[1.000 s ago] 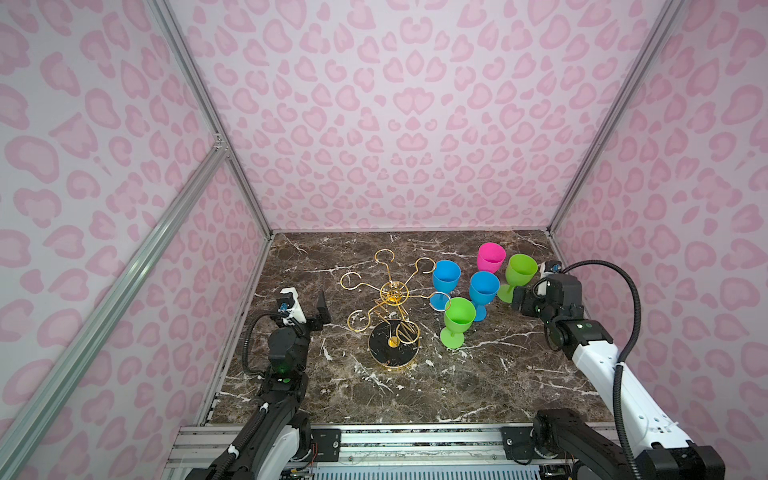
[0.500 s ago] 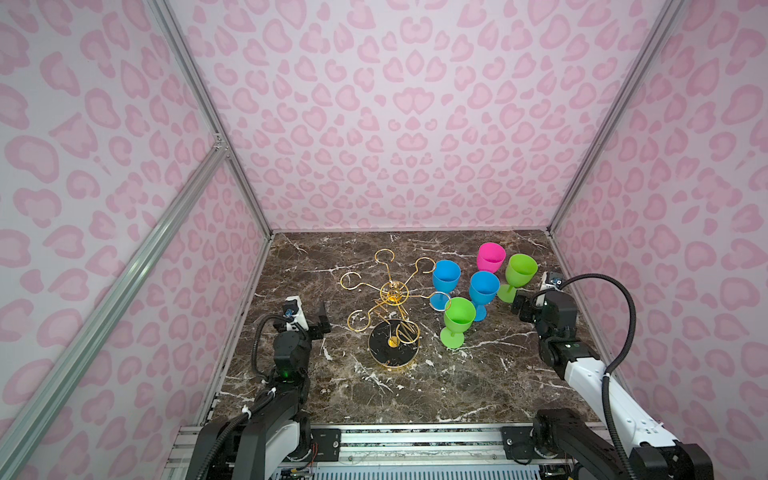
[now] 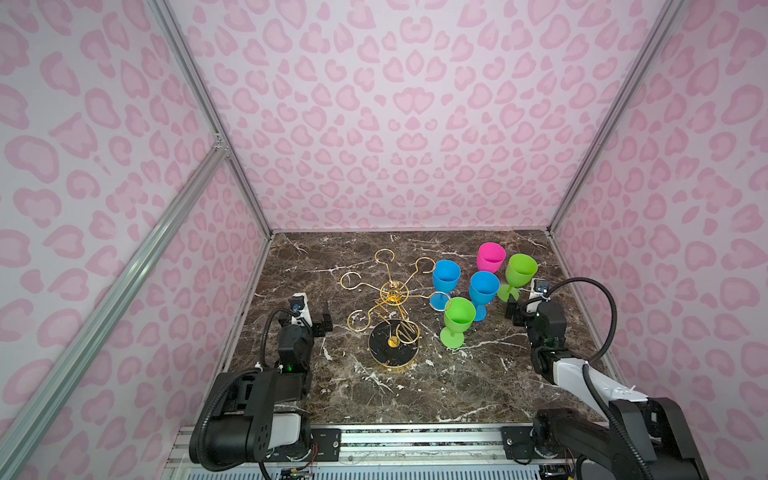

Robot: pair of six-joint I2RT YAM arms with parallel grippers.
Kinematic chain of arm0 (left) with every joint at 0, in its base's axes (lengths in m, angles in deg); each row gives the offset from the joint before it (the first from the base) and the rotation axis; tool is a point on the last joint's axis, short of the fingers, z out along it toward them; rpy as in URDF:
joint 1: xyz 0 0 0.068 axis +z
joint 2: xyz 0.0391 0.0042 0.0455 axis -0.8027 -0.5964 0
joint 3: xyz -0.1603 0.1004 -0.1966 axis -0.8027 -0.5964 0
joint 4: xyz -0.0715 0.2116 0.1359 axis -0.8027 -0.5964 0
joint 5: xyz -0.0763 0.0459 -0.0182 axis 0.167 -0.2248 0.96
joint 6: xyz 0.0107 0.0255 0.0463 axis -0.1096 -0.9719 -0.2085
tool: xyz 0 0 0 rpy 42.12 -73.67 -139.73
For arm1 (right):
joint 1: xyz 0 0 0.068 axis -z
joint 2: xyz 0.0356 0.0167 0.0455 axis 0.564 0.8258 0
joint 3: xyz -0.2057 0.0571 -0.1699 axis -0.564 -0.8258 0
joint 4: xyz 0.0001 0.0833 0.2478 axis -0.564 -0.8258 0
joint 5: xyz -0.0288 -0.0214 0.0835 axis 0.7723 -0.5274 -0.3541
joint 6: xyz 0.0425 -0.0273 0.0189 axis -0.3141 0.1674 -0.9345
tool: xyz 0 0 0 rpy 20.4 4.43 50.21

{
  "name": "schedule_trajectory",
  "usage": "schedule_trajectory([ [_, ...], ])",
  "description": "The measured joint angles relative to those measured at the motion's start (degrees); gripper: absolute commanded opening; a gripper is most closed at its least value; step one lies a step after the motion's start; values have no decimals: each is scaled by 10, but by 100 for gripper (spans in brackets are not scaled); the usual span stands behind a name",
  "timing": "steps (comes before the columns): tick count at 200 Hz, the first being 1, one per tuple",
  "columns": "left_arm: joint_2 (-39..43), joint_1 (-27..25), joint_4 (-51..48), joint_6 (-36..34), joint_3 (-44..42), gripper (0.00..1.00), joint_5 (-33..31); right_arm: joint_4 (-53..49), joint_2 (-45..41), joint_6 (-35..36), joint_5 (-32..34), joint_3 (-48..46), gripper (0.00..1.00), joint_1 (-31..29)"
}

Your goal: Take the wine glass off the wine glass rack

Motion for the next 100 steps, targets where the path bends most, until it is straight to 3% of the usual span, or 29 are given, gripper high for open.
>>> schedule_trajectory([
  [100, -41, 3, 10, -10, 32, 97, 23, 167, 80, 22, -31, -33, 98, 3],
])
